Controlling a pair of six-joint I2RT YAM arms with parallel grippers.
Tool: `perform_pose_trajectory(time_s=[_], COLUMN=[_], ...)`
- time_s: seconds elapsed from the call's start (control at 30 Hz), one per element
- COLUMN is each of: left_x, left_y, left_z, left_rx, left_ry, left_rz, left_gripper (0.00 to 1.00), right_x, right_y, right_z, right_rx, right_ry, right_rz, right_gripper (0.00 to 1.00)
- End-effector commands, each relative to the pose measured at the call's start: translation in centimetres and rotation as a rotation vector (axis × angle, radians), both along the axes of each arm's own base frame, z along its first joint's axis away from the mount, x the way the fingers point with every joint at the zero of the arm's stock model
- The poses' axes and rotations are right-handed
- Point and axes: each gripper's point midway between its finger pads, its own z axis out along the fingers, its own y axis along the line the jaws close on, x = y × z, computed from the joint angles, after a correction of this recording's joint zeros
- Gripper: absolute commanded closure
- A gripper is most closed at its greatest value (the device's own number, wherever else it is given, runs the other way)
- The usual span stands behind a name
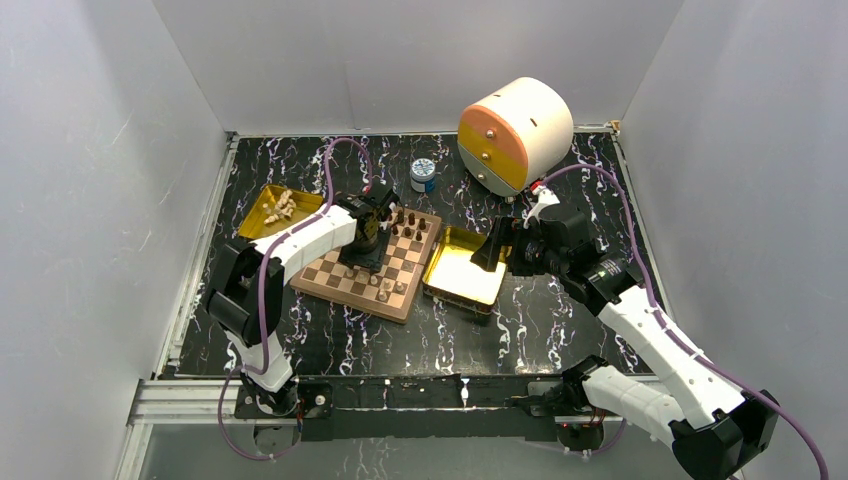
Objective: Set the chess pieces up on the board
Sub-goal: Adjust the chess piece on the chessboard.
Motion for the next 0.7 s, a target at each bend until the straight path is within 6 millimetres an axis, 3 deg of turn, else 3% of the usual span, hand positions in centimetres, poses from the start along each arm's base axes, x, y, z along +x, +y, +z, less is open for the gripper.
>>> perform_pose_trajectory(time_s=[0.0, 0.37, 0.67], left_x=[-0.4, 0.1, 2.5], left_y=[0.2, 0.5, 0.5], left_z=[-0.3, 0.2, 2.9], left_rx=[0.016, 0.031, 0.041], left_ry=[0.004, -0.028, -0.146], left_rz=[0.008, 0.019, 0.055], left_gripper=[0.54, 0.54, 0.54], right_x=[0.7, 0.5, 0.5], right_y=[0.1, 0.1, 0.1], right_z=[1.7, 1.5, 1.9], right_rx=[0.028, 0.030, 0.033], right_ry=[-0.066, -0.062, -0.068], right_rz=[-0.003, -0.002, -0.004], right_gripper=[0.01, 0.01, 0.01])
